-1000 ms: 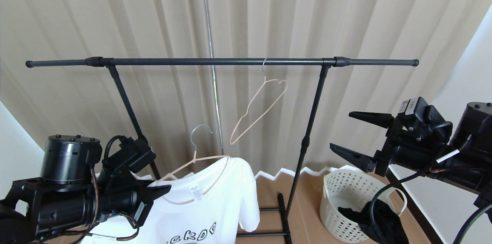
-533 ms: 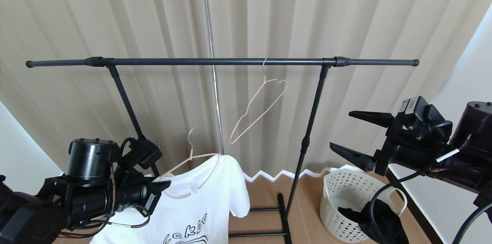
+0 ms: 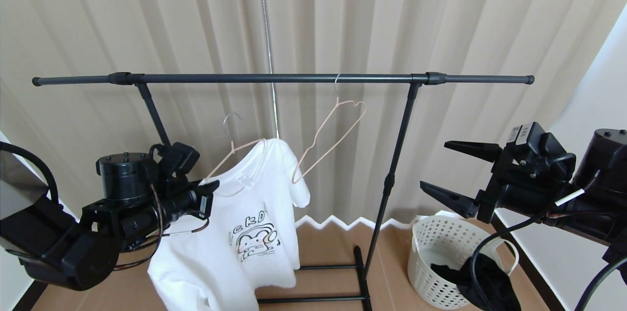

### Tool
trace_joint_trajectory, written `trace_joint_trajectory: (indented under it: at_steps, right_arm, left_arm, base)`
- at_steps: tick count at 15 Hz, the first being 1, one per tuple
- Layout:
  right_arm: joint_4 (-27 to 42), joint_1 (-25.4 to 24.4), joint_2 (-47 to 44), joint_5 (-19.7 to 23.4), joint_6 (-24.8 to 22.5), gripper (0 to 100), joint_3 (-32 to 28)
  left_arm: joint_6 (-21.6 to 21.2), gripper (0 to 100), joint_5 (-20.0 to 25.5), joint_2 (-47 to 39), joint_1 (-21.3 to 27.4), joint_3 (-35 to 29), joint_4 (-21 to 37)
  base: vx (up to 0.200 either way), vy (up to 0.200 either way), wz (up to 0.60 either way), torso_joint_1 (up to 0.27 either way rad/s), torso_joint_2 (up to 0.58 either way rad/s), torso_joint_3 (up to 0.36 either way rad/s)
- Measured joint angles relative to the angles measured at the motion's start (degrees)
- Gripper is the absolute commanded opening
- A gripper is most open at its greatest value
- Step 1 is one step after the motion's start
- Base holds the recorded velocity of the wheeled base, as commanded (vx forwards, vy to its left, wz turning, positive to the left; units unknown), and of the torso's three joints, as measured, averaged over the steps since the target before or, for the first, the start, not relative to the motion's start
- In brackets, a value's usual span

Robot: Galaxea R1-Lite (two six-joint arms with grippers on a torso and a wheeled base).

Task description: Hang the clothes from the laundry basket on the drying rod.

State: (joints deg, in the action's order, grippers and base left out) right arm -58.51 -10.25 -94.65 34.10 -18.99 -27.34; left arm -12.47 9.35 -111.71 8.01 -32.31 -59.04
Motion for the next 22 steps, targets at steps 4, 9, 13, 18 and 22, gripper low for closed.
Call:
trace_joint_trajectory:
  at_steps: [4, 9, 13, 18, 22]
  right_arm:
    - [0.00, 0.09, -0.11, -0.02, 0.00, 100, -0.11]
    - [0.00, 0.09, -0.11, -0.02, 0.00, 100, -0.33]
    - [0.00, 0.15, -0.17, -0.02, 0.02, 100, -0.35]
    - [-0.06, 0.15, -0.20, -0.02, 0.00, 100, -0.35]
    - [-0.06, 0.17, -0.22, 0.00, 0.00, 100, -0.33]
  left_arm:
    - [0.44, 0, -0.02, -1.16, 0.00, -7.00, 0.00]
    - [0.44, 0, -0.05, -4.00, 0.33, -15.18, 0.15]
    - [0.49, 0, -0.02, -8.33, 1.02, -23.98, 0.06]
    - [1.44, 0, -0.10, -14.74, 2.02, -32.99, -0.07]
    - [3.91, 0, -0.11, -19.02, 2.01, -38.91, -0.20]
  base:
    - [0.000, 0.000, 0.00, 0.000, 0.00, 0.000]
    - [0.000, 0.000, 0.00, 0.000, 0.00, 0.000]
    - [0.000, 0.000, 0.00, 0.000, 0.00, 0.000]
    - [0.000, 0.000, 0.00, 0.000, 0.00, 0.000]
    - [0.000, 0.000, 0.00, 0.000, 0.00, 0.000]
